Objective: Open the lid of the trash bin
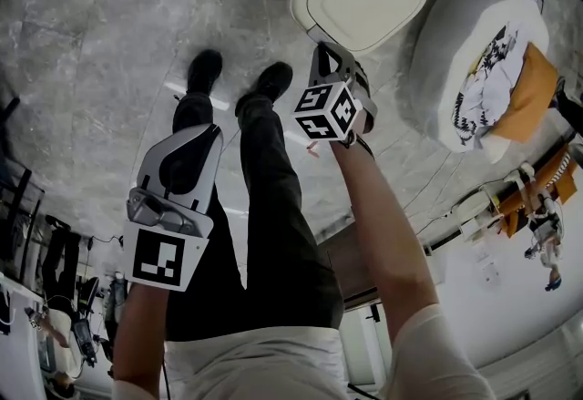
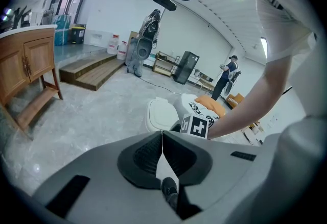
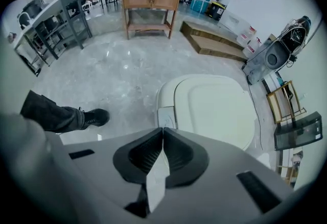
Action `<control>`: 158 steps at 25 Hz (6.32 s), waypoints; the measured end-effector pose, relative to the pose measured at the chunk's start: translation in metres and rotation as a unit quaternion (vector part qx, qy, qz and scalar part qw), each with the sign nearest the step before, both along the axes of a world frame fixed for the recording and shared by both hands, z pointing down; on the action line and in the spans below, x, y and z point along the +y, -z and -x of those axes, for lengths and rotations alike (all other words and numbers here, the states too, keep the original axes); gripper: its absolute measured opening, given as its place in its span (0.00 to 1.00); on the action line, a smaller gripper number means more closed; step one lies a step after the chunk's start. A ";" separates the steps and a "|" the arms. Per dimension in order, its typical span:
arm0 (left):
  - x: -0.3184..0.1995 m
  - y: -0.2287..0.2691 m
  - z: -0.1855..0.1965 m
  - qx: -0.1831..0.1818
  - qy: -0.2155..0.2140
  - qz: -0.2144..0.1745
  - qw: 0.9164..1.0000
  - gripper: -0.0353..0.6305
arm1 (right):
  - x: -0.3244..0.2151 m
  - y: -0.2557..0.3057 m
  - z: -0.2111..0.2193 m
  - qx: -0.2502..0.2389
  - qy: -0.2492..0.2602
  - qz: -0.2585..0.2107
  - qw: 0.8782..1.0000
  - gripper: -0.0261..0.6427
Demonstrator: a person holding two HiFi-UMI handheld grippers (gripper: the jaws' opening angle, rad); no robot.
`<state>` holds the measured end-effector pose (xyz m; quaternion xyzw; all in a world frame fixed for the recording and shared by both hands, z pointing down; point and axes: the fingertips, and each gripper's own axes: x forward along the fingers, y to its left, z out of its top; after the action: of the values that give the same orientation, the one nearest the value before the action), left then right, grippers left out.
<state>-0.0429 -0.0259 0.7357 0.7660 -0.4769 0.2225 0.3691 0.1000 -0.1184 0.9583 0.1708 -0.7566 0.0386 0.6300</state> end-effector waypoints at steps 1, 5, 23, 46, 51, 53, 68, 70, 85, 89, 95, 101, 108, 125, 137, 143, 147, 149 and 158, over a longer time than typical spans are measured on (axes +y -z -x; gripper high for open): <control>0.000 -0.001 0.000 0.000 -0.001 0.000 1.000 0.08 | 0.000 -0.001 0.000 0.002 0.003 -0.002 1.000 0.09; 0.002 -0.002 0.004 0.002 0.000 0.001 1.000 0.08 | 0.002 -0.002 0.002 0.008 0.001 -0.004 1.000 0.09; 0.003 -0.009 0.021 0.006 0.010 0.001 1.000 0.08 | 0.003 -0.005 0.003 0.034 -0.018 -0.042 0.998 0.09; 0.005 -0.007 0.015 0.000 0.015 0.004 1.000 0.08 | -0.003 0.013 0.009 0.004 -0.011 0.000 1.000 0.09; 0.003 -0.001 0.009 -0.002 0.003 -0.003 1.000 0.08 | 0.000 0.025 0.011 -0.004 -0.018 0.002 1.000 0.09; 0.002 0.003 0.008 -0.002 -0.001 -0.006 1.000 0.08 | 0.002 0.030 0.010 -0.007 -0.021 0.003 1.000 0.09; -0.016 0.058 -0.001 -0.027 -0.050 -0.061 0.996 0.08 | -0.019 0.100 0.006 -0.026 -0.029 -0.030 0.999 0.09; -0.017 0.069 -0.002 -0.028 -0.052 -0.068 0.996 0.08 | -0.021 0.113 0.006 -0.028 -0.027 -0.034 0.999 0.09; -0.026 0.129 -0.014 -0.028 -0.073 -0.100 0.992 0.08 | -0.021 0.205 -0.010 -0.055 -0.054 -0.044 0.996 0.09; -0.033 0.148 -0.020 -0.027 -0.082 -0.104 0.991 0.08 | -0.022 0.231 -0.020 -0.083 -0.110 -0.024 0.990 0.09; -0.050 0.176 -0.020 -0.034 -0.095 -0.126 0.987 0.08 | -0.031 0.270 -0.037 -0.103 -0.151 -0.041 0.982 0.09; -0.065 0.222 -0.023 -0.042 -0.102 -0.147 0.983 0.08 | -0.036 0.329 -0.049 -0.150 -0.190 -0.047 0.969 0.09; -0.074 0.267 -0.033 -0.042 -0.112 -0.148 0.982 0.08 | -0.043 0.396 -0.071 -0.181 -0.221 -0.056 0.957 0.09; -0.096 0.343 -0.020 -0.028 -0.104 -0.200 0.974 0.08 | -0.041 0.520 -0.108 -0.263 -0.269 -0.129 0.918 0.09; -0.122 0.392 -0.011 -0.012 -0.091 -0.238 0.967 0.08 | -0.032 0.578 -0.140 -0.317 -0.313 -0.179 0.877 0.09; -0.124 0.406 -0.009 -0.014 -0.093 -0.259 0.961 0.08 | -0.026 0.603 -0.152 -0.347 -0.325 -0.209 0.854 0.09; -0.132 0.417 -0.009 -0.013 -0.090 -0.282 0.955 0.08 | -0.032 0.621 -0.160 -0.365 -0.316 -0.239 0.843 0.09; -0.139 0.420 -0.008 -0.014 -0.086 -0.289 0.953 0.08 | -0.037 0.627 -0.163 -0.371 -0.313 -0.254 0.836 0.09; -0.149 0.435 -0.003 -0.021 -0.083 -0.306 0.948 0.08 | -0.047 0.645 -0.161 -0.374 -0.295 -0.286 0.831 0.09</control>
<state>-0.0397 -0.1753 0.3008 0.8740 -0.4649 0.1117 0.0870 0.2608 -0.1652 0.3136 0.5310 -0.8255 0.0650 0.1801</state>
